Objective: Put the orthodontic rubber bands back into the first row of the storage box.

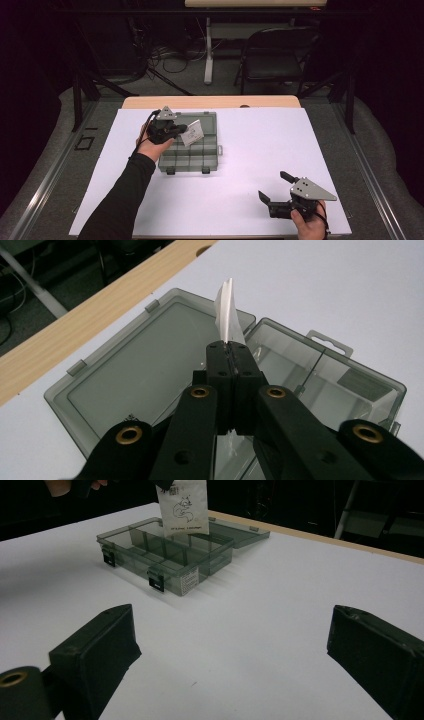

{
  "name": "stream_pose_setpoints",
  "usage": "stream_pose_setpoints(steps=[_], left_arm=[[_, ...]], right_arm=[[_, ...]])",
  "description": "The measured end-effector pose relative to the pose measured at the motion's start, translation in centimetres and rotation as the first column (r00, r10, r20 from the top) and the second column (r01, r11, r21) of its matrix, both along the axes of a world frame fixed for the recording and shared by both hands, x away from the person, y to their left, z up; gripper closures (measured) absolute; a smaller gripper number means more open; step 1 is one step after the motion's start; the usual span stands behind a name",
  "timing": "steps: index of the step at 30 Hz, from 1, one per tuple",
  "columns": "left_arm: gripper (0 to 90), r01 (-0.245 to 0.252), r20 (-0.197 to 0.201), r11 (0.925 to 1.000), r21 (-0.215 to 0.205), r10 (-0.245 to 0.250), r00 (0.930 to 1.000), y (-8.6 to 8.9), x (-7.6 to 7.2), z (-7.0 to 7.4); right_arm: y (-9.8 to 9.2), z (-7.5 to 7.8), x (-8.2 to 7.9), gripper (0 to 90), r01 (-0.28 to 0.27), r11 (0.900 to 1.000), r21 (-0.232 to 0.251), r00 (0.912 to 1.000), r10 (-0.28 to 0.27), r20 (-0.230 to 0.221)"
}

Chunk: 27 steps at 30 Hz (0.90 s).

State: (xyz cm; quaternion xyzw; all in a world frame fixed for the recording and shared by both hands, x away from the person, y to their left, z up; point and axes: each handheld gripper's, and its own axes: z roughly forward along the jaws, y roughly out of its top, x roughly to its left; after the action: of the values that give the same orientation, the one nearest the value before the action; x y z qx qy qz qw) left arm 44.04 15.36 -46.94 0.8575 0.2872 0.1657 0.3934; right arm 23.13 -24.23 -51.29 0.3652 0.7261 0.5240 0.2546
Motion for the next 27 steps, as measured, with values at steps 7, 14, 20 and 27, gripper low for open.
stream_pose_setpoints(steps=[7, 14, 20, 27], left_arm=[[89.6, 0.019, -0.017, 0.9996, 0.022, -0.018, 0.9997, -0.5, 0.0, -0.5], [89.6, 0.027, -0.033, 0.9990, 0.036, -0.026, 0.9991, -0.8, 0.0, -1.0], [89.5, 0.035, -0.044, 0.9981, 0.051, -0.033, 0.9985, -1.2, 0.1, -1.4], [89.4, 0.031, -0.054, 0.9971, 0.069, -0.028, 0.9981, -1.3, 0.2, -2.1]], right_arm=[[0.0, 0.0, 0.0, 5.2, -0.002, 1.000, 0.004, 1.0000, 0.002, 0.001], [0.0, 0.0, 0.0, 5.2, -0.005, 1.000, 0.000, 1.0000, 0.005, -0.006], [0.0, 0.0, 0.0, 5.3, -0.007, 1.000, -0.001, 0.9999, 0.007, -0.009], [0.0, 0.0, 0.0, 5.3, -0.006, 1.000, 0.002, 0.9999, 0.006, -0.011]])
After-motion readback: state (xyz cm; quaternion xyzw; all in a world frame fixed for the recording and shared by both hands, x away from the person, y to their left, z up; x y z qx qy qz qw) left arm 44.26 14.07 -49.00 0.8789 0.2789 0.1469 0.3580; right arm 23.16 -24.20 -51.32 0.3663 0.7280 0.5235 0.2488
